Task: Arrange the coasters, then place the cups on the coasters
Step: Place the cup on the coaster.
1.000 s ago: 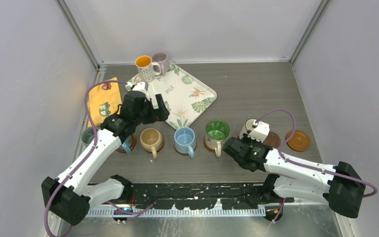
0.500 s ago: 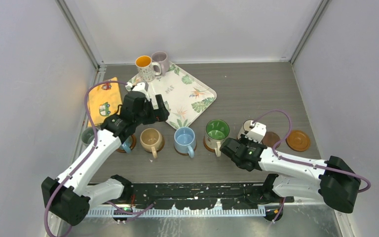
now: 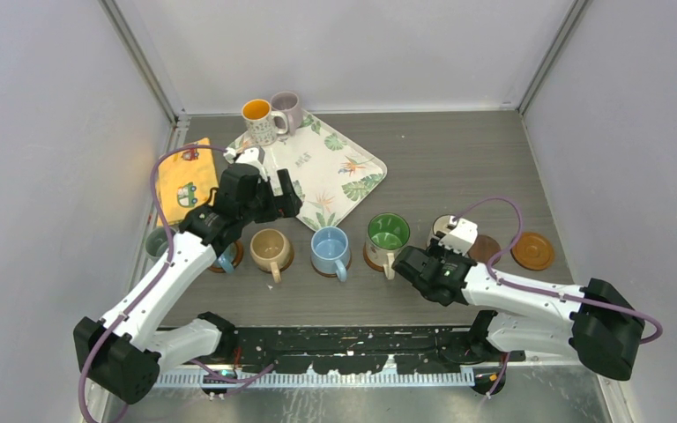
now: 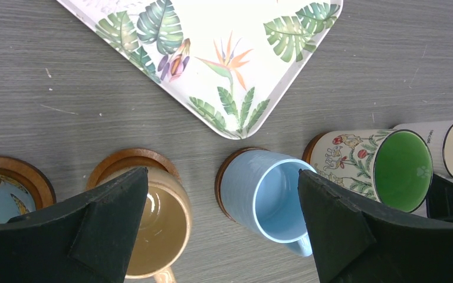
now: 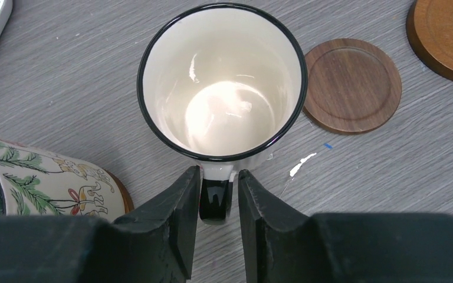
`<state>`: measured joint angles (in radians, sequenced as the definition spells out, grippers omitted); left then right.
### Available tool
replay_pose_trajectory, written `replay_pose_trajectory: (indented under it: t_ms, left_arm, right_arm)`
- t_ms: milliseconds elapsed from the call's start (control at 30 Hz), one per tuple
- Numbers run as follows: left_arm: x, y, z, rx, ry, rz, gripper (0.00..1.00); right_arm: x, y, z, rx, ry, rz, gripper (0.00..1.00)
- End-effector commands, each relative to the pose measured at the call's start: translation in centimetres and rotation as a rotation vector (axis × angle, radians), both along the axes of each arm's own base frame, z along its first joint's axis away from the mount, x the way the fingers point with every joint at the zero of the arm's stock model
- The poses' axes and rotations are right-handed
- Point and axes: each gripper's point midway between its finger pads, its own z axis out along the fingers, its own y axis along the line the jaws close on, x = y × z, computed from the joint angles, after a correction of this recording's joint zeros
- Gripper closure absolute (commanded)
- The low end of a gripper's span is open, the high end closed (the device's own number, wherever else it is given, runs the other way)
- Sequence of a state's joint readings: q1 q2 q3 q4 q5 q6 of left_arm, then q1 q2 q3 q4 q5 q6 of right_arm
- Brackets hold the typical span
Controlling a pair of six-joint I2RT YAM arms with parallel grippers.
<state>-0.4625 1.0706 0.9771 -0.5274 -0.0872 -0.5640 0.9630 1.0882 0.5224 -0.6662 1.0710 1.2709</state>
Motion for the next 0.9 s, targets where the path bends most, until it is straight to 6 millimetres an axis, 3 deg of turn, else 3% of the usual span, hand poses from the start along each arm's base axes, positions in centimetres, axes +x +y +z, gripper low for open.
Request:
replay_pose_trajectory:
  t_ms: [0, 300, 567, 700, 867]
  left_arm:
    - [0.5, 0.3, 1.3, -0.006, -0.059, 0.01, 0.0]
    - [0.4, 0.4, 1.6, -0.006, -0.06, 0.012, 0.0]
    - [1.2, 0.3, 2.8, -0.007, -0.072, 0.027, 0.0]
    - [2.6, 0.3, 3.5, 0.015, -0.068, 0.058, 0.0]
    - [6.0, 0.9, 4.9, 0.076, -0.075, 0.141, 0.0]
  right_arm:
    - [0.7, -0.1, 1.8, 0.039, -0.094, -0.039, 0.64]
    - [0.2, -0.5, 3.9, 0.077, -0.093, -0.033, 0.51]
    - [-0.3, -0.7, 7.2, 0.109, -0.1, 0.011, 0.17]
    - [-0.1, -0.3, 10.2, 0.115, -0.11, 0.068, 0.01]
    - [0.7, 0.4, 14.0, 0.143, -0.126, 0.155, 0.0]
